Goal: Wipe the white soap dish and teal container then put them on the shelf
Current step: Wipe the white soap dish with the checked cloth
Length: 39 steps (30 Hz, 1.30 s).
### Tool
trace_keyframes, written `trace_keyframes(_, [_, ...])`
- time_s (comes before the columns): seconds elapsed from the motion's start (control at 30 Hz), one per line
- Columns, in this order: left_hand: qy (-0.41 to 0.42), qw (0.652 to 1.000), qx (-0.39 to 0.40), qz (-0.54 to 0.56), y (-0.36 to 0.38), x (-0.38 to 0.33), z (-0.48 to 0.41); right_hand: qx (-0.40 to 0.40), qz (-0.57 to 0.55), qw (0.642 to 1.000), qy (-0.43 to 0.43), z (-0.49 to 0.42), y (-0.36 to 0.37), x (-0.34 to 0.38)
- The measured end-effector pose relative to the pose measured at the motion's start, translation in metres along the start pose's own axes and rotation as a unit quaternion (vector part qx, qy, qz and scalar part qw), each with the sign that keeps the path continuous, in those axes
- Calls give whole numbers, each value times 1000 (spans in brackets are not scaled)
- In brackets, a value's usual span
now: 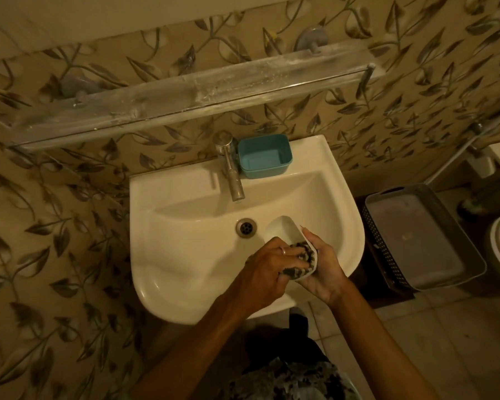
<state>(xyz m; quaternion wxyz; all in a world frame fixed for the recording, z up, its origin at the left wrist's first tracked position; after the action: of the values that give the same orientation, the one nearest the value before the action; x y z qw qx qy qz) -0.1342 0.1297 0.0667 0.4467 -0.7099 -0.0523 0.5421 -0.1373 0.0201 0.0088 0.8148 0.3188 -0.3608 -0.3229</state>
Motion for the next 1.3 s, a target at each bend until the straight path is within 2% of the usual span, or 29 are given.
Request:
trace_keyframes(0.13, [146, 975, 17, -167, -4, -1, -10, -12, -22, 1000, 4, 1, -1, -3])
trace_keyframes(0.23, [198, 955, 13, -221, -7, 3, -15, -11, -41, 999, -5, 1, -2, 0])
trace_keyframes(0.33, [185, 952, -7, -245, -11, 10, -21, -4, -26, 999, -23, 3, 1, 7])
trace_keyframes(0.43, [119, 947, -25, -296, -18, 19, -33, -21, 3, 999, -25, 6, 1, 8])
trace_keyframes(0.57, [59, 940, -9, -336, -13, 26, -32, -59, 16, 998, -26, 3, -1, 5])
trace_keyframes(0.7, [-46, 956, -27, -290, -2, 31, -26, -74, 52, 994, -67, -4, -1, 11])
trace_keyframes(0.8, [-149, 961, -11, -233, 7, 36, -21, -79, 91, 989, -90, -8, -2, 16])
trace_keyframes(0.93, [-233, 961, 23, -150, 10, 41, -19, -71, 130, 984, -98, -10, -1, 16])
trace_keyframes(1.07, [-256, 962, 47, -78, 6, 33, -20, -64, 158, 979, -115, -16, 3, 18])
trace_keyframes(1.2, [-241, 966, 88, 19, 9, 14, -16, -75, 167, 971, -151, -22, 2, 27])
trace_keyframes(1.3, [-253, 957, 107, 96, 4, 5, -17, -63, 187, 964, -179, -23, 1, 29])
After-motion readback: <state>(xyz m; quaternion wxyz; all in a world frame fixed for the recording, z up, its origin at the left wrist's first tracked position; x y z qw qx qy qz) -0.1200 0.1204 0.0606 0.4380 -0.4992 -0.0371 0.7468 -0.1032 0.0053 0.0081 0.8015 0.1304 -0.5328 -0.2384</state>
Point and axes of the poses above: each hand's wrist, its own z-axis away from the middle knuckle, its own y-axis out of the palm, x = y × z, the point moved 4 cm from there along -z, towards the middle knuckle, and after that the axes turned 6 degrees about -y, right-handed, at the moved point
